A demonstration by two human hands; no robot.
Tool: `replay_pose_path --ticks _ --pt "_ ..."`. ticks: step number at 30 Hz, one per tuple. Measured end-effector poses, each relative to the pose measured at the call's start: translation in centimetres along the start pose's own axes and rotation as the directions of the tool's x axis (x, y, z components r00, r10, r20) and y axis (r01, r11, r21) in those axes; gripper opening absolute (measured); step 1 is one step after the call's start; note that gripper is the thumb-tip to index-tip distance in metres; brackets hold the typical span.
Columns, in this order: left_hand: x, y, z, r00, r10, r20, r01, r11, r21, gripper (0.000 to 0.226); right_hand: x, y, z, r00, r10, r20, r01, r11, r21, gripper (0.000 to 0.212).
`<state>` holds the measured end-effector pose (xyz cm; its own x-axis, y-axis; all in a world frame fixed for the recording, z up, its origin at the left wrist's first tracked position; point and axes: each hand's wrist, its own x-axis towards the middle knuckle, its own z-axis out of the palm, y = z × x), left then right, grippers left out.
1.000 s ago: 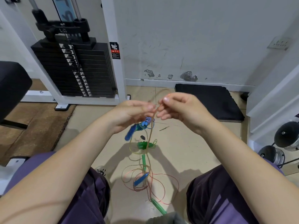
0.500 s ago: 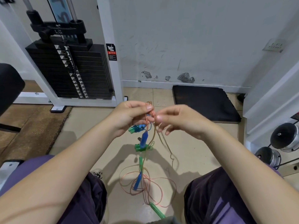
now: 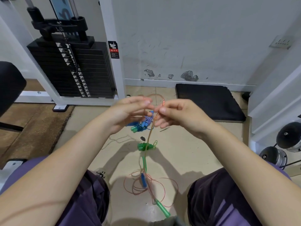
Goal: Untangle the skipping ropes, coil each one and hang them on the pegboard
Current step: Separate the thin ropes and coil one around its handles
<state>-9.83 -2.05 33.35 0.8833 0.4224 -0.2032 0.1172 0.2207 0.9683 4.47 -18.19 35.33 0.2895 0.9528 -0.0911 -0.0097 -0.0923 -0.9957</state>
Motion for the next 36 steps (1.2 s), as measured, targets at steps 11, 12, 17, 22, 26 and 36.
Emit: replay_pose_path --ticks 11,12,17,22,26,36 --pt "-0.3 -1.3 1.1 0.949 -0.118 0.292 0.043 0.967 0.252 0.015 0.1 -0.9 -1.7 0.943 -0.101 -0.317 0.209 0.921 0.328 0.016" --pt "-0.2 -1.4 1.4 0.957 -0.101 0.270 0.029 0.966 0.257 0.011 0.1 -0.8 -1.8 0.938 -0.091 -0.333 0.206 0.922 0.329 0.017" --pt "0.3 -0.8 2.1 0.986 0.048 0.157 -0.068 0.990 0.126 0.010 -0.7 -0.4 -1.5 0.980 0.006 -0.200 0.019 0.992 0.123 0.035" --pt "0.6 0.1 1.6 0.982 0.168 0.082 -0.167 0.986 -0.023 0.011 -1.0 1.2 0.0 0.990 0.133 0.035 -0.117 0.947 -0.299 0.019" --pt "0.6 1.2 0.7 0.972 0.220 -0.083 -0.230 0.963 -0.142 0.014 -0.8 2.1 0.8 0.978 0.202 0.047 -0.153 0.858 -0.491 0.018" --pt "-0.4 0.6 -0.8 0.999 0.031 -0.024 -0.029 0.995 0.095 0.055 -0.5 0.1 -0.3 0.998 0.049 -0.047 -0.053 0.995 -0.088 0.016"
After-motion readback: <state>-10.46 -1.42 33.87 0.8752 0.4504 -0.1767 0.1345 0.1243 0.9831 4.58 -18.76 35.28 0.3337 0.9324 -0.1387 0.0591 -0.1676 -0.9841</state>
